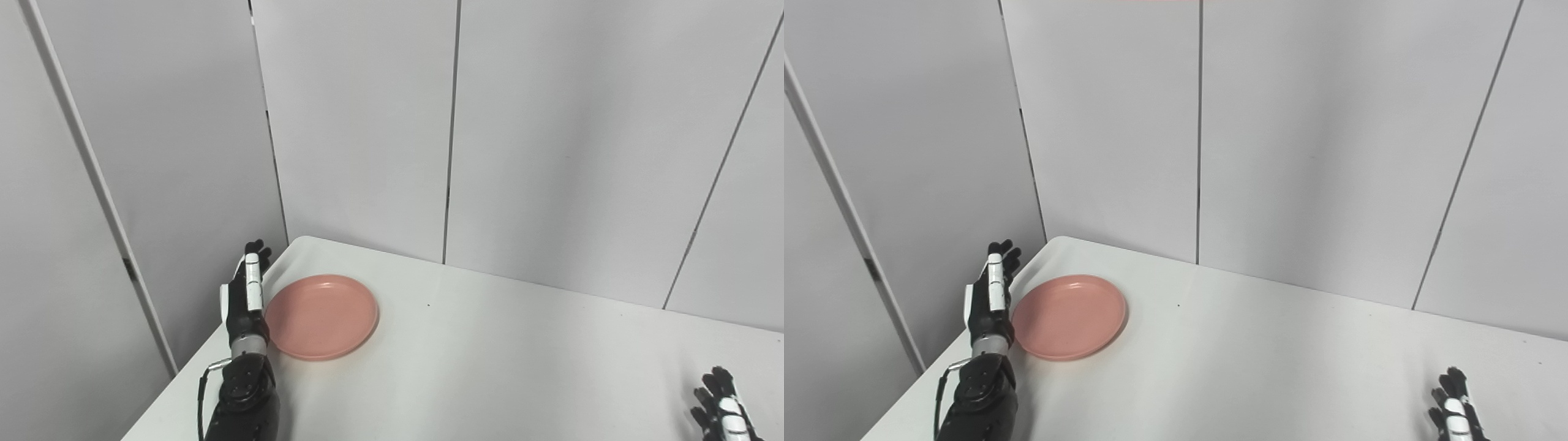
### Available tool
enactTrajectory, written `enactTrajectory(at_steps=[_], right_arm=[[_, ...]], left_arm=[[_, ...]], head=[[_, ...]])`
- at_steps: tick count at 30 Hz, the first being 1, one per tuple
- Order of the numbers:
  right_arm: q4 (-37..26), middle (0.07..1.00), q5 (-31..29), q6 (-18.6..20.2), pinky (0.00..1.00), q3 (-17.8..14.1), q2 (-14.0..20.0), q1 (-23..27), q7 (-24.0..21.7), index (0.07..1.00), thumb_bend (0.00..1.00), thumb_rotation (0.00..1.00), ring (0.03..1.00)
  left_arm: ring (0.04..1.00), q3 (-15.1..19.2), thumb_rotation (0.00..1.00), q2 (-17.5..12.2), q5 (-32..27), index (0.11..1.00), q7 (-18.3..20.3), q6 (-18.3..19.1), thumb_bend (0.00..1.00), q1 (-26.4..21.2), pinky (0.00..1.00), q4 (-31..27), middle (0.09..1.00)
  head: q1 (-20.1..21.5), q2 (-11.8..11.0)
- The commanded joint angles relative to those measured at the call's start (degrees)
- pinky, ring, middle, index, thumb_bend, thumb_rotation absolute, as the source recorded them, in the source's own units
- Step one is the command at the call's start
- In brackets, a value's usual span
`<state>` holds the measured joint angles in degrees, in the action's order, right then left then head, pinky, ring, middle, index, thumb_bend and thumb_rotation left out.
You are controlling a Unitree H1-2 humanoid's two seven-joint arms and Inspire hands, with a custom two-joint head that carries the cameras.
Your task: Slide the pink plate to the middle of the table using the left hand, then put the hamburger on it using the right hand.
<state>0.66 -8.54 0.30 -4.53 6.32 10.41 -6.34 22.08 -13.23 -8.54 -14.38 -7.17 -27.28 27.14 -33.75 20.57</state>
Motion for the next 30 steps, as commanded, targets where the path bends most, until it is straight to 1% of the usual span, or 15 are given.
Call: enactTrajectory(at_steps=[1,3,4,5,7,10,14,17,21,22,23,24,26,28,30], right_arm=[[-1.62,1.0,-0.38,-2.44,1.0,-0.39,-0.2,1.57,0.3,0.992,0.47,0.94,0.998],[-1.87,0.999,-0.81,-1.57,1.0,-0.59,-0.55,1.55,0.59,0.991,0.48,0.93,0.998],[-1.78,0.999,-0.46,-2.0,1.0,-0.46,-0.42,1.57,0.52,0.992,0.48,0.93,0.998],[-1.68,1.0,-0.15,-2.44,1.0,-0.33,-0.28,1.58,0.46,0.995,0.46,0.95,0.998],[-1.45,1.0,-0.4,-2.74,1.0,-0.35,-0.2,1.64,0.27,0.994,0.47,0.95,1.0],[-1.69,1.0,-0.31,-2.48,1.0,-0.42,-0.5,1.58,0.68,0.992,0.47,0.94,1.0],[-1.46,0.996,-0.02,-3.11,1.0,-0.41,-0.59,1.69,0.95,0.988,0.46,0.95,0.994],[-1.73,0.997,0.36,-2.86,1.0,-0.2,-0.31,1.58,0.89,0.983,0.47,0.95,0.991],[-1.65,1.0,-0.39,-2.93,1.0,-0.16,0.08,1.52,-0.01,0.998,0.48,0.96,1.0],[-1.57,1.0,-0.44,-3.14,1.0,-0.23,0.02,1.55,0.0,0.998,0.47,0.95,1.0],[-1.59,1.0,-0.81,-2.87,1.0,-0.49,-0.41,1.59,0.34,0.998,0.47,0.94,1.0],[-1.58,0.999,-1.07,-2.77,1.0,-0.67,-0.78,1.62,0.63,0.992,0.48,0.92,1.0],[-1.55,0.998,-1.12,-2.65,1.0,-0.69,-0.94,1.62,0.78,0.992,0.48,0.91,1.0],[-1.53,1.0,-1.05,-2.88,1.0,-0.58,-0.81,1.63,0.61,0.999,0.48,0.93,1.0],[-1.45,1.0,-1.07,-2.92,1.0,-0.58,-0.75,1.69,0.61,0.996,0.48,0.92,1.0]], left_arm=[[0.908,-0.16,1.0,-1.6,0.69,0.819,-0.62,-2.85,0.65,-2.98,1.0,-0.79,0.856],[0.9,-0.4,1.0,-1.75,1.59,0.814,-1.4,-3.23,0.65,-3.0,1.0,-0.31,0.849],[0.898,-0.48,1.0,-1.87,1.77,0.814,-1.58,-3.33,0.65,-3.03,1.0,-0.02,0.849],[0.902,-0.55,1.0,-1.96,1.81,0.817,-1.68,-3.38,0.64,-3.05,1.0,0.16,0.85],[0.91,-0.53,1.0,-2.13,1.58,0.816,-1.5,-3.45,0.64,-3.03,1.0,0.49,0.854],[0.93,-0.59,1.0,-2.51,1.08,0.825,-0.76,-2.45,0.65,-2.71,1.0,0.33,0.872],[0.945,-0.11,1.0,-2.7,-1.22,0.837,1.16,-1.69,0.66,-2.47,1.0,0.1,0.882],[0.938,-0.19,1.0,-2.91,-2.43,0.844,2.48,-0.95,0.67,-2.15,1.0,0.08,0.877],[0.916,0.23,1.0,-2.59,-5.43,0.843,4.7,0.11,0.67,-2.02,0.99,0.39,0.872],[0.89,0.17,1.0,-2.58,-5.78,0.839,5.01,0.19,0.68,-2.06,0.92,0.76,0.864],[0.884,0.07,1.0,-2.54,-6.01,0.838,5.28,0.37,0.69,-2.2,0.9,1.41,0.862],[0.86,0.0,1.0,-2.48,-6.37,0.831,5.62,0.51,0.7,-2.29,0.85,1.94,0.853],[0.854,-0.11,0.99,-2.23,-7.32,0.83,6.65,0.44,0.71,-2.32,0.83,2.45,0.852],[0.849,-0.16,0.97,-1.91,-8.37,0.826,7.62,0.28,0.71,-2.35,0.81,2.69,0.854],[0.825,-0.49,0.95,-1.81,-9.08,0.807,8.59,0.56,0.72,-2.42,0.79,3.11,0.846]], head=[[-0.02,-0.06],[-0.03,-0.05],[-0.03,-0.06],[-0.03,-0.06],[-0.03,-0.06],[-0.03,-0.06],[-0.06,-0.09],[-0.06,-0.08],[-0.01,0.02],[-0.01,0.02],[0.01,0.03],[0.03,0.01],[0.05,0.01],[0.03,-0.02],[0.03,-0.02]])
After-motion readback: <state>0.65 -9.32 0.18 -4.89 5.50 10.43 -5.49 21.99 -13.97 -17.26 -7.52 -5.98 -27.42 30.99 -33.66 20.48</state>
